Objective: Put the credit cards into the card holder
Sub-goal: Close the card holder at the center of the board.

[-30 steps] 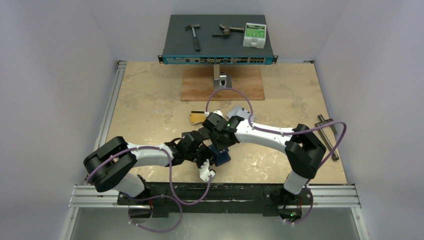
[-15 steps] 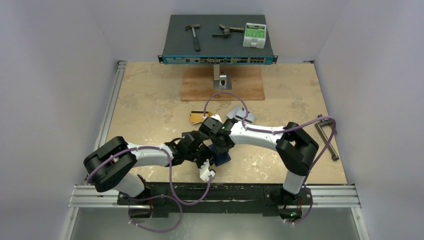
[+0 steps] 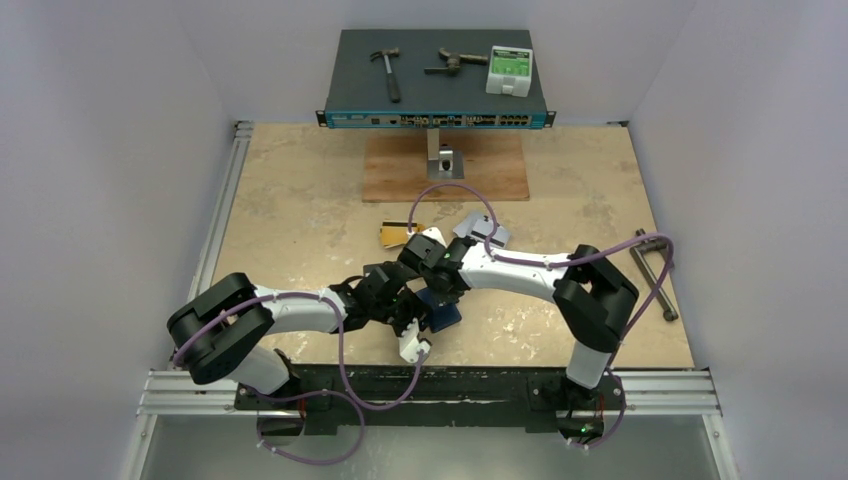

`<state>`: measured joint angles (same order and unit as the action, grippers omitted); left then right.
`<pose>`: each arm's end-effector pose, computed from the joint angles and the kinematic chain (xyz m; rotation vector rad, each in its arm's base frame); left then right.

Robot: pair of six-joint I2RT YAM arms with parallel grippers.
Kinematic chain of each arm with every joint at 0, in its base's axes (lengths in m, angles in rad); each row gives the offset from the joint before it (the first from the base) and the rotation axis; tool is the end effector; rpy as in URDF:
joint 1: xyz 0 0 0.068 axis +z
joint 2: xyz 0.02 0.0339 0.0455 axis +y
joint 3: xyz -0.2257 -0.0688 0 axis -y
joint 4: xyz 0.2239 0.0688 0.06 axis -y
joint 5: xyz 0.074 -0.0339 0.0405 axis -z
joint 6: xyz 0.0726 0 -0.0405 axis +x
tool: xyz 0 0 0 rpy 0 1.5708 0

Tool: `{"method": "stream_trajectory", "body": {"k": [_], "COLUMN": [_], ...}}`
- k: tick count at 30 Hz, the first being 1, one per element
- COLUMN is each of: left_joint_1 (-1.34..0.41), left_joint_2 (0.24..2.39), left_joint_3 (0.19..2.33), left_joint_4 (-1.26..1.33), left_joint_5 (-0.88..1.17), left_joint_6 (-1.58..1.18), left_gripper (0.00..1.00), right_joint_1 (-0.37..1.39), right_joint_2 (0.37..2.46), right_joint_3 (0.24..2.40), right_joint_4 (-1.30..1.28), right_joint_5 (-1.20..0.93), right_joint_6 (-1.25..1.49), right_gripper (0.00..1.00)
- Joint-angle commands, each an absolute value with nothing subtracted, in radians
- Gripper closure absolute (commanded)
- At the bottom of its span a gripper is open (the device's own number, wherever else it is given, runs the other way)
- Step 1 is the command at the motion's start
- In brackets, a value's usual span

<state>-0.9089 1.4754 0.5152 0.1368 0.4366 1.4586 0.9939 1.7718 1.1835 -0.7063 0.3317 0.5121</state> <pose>0.1424 -0.2327 0.0866 2.2070 0.6834 -0.2465 0.1963 0.2583 0.1231 -0.5864 2.6516 -0.0736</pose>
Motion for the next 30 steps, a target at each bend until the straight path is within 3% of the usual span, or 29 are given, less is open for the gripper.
{"method": "stream_trajectory", "body": {"k": [1, 14, 30], "left_joint_1": [-0.901, -0.901, -0.901], "left_joint_2": [1.494, 1.497, 1.499], "left_joint_3": [0.498, 0.506, 0.506], "left_joint_4": [0.002, 0.002, -0.037], "left_joint_5": [0.434, 0.431, 0.428], "left_joint_6": [1.425, 1.424, 1.42], "left_gripper": [0.98, 0.98, 0.98], "right_joint_1": [0.994, 0.914, 0.904], "right_joint_2": [1.706, 1.655, 1.684], "right_joint_3": [1.176, 1.078, 1.056], "right_joint_4": [-0.672, -0.553, -0.517], "right_joint_5": [0.309, 0.097, 0.044], "right_joint_6": [0.531, 0.502, 0.492], "right_gripper": [1.0, 1.0, 1.0]}}
